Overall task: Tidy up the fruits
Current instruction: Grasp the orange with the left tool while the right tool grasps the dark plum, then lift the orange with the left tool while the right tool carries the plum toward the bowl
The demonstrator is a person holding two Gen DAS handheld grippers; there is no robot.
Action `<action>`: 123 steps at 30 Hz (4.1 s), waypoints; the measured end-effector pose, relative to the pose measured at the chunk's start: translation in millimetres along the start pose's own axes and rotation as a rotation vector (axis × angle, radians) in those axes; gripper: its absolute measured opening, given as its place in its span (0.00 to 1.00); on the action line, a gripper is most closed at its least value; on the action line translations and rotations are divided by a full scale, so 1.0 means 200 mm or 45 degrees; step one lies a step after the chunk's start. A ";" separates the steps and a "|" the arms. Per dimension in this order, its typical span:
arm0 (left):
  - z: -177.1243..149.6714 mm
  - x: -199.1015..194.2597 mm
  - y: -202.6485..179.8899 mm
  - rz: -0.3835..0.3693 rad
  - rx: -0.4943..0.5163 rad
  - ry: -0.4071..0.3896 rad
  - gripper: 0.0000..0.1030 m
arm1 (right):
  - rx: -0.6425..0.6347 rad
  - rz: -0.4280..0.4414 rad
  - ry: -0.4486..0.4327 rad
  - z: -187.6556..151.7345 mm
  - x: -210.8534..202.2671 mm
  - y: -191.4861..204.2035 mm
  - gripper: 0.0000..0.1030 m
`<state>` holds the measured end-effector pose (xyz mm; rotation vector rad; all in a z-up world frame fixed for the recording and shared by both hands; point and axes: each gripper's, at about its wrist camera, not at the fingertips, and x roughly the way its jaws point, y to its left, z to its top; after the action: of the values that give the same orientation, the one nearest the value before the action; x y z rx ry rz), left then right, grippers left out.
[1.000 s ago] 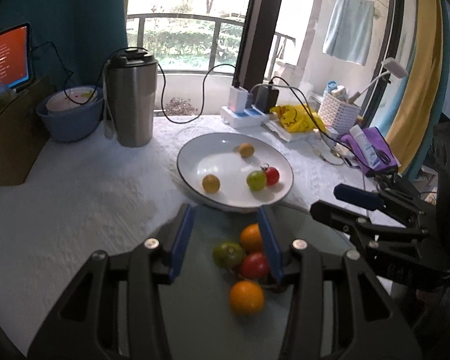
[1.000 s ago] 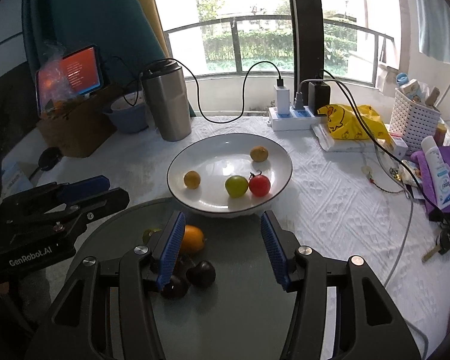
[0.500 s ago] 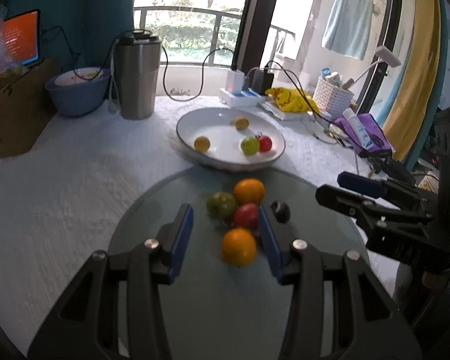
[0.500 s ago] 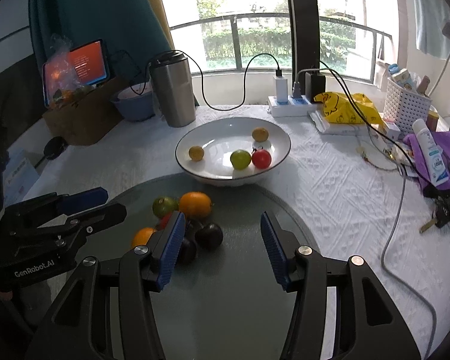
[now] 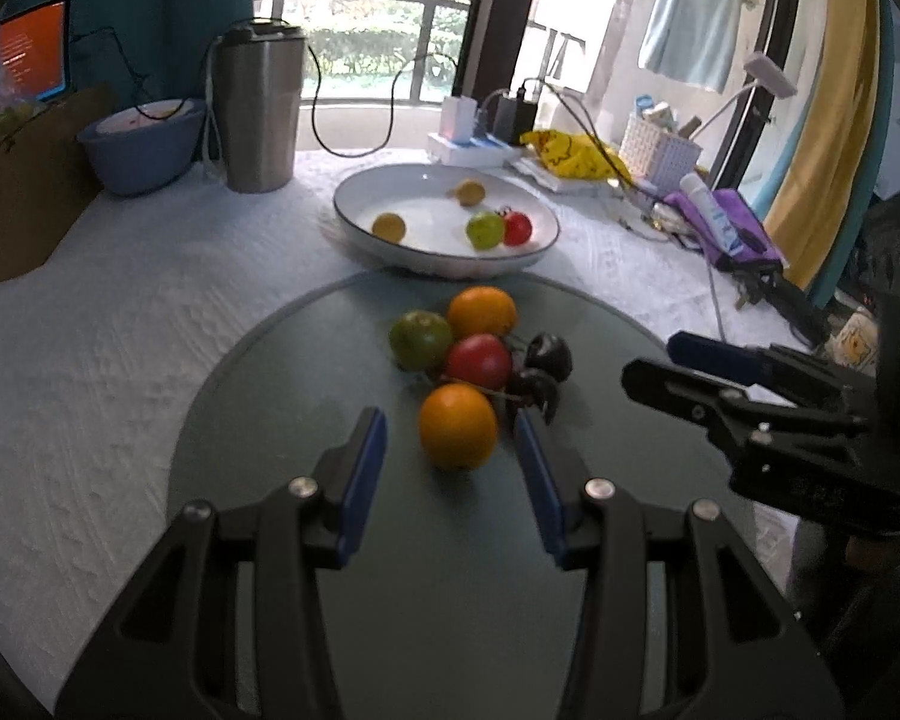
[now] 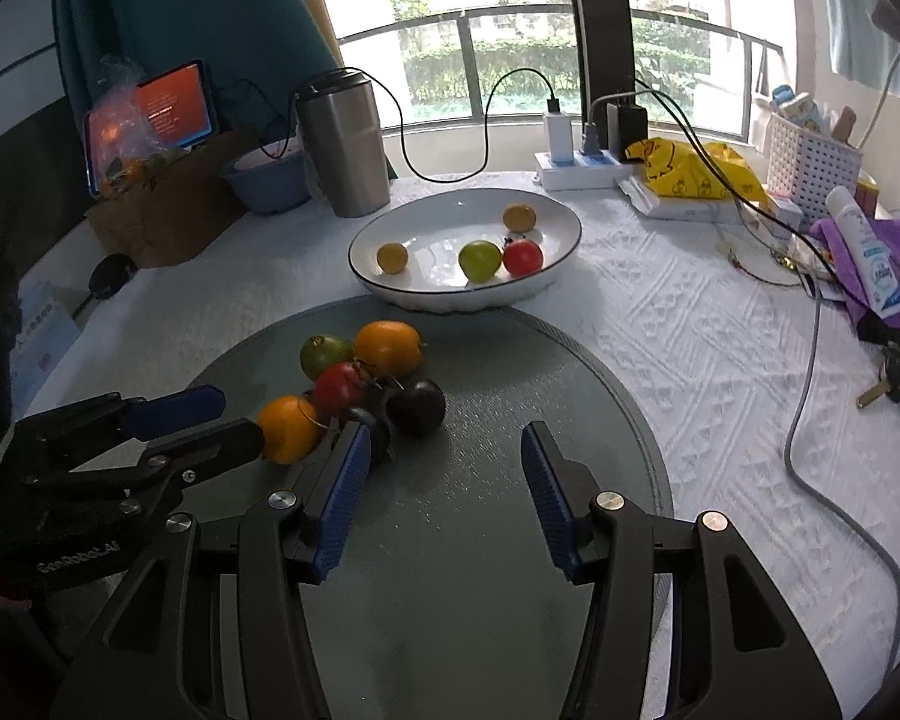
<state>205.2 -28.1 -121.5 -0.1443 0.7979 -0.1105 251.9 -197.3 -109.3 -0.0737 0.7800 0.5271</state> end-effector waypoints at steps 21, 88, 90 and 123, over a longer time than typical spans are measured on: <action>0.02 0.13 0.05 -0.064 0.046 0.085 0.33 | -0.094 0.080 0.124 -0.02 0.15 0.15 0.45; 0.27 -0.06 0.06 -0.033 0.126 -0.101 0.33 | -0.063 0.035 -0.013 0.22 0.06 0.05 0.28; 0.29 -0.04 0.06 -0.034 0.129 -0.102 0.33 | -0.064 0.033 -0.017 0.25 0.07 0.03 0.28; 0.65 0.52 0.23 -0.025 0.033 -0.029 0.33 | -0.035 -0.006 -0.005 0.59 0.48 -0.23 0.29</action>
<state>372.8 11.9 -111.7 -0.1289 0.7719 -0.1374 407.9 -166.0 -96.7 -0.1001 0.7690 0.5332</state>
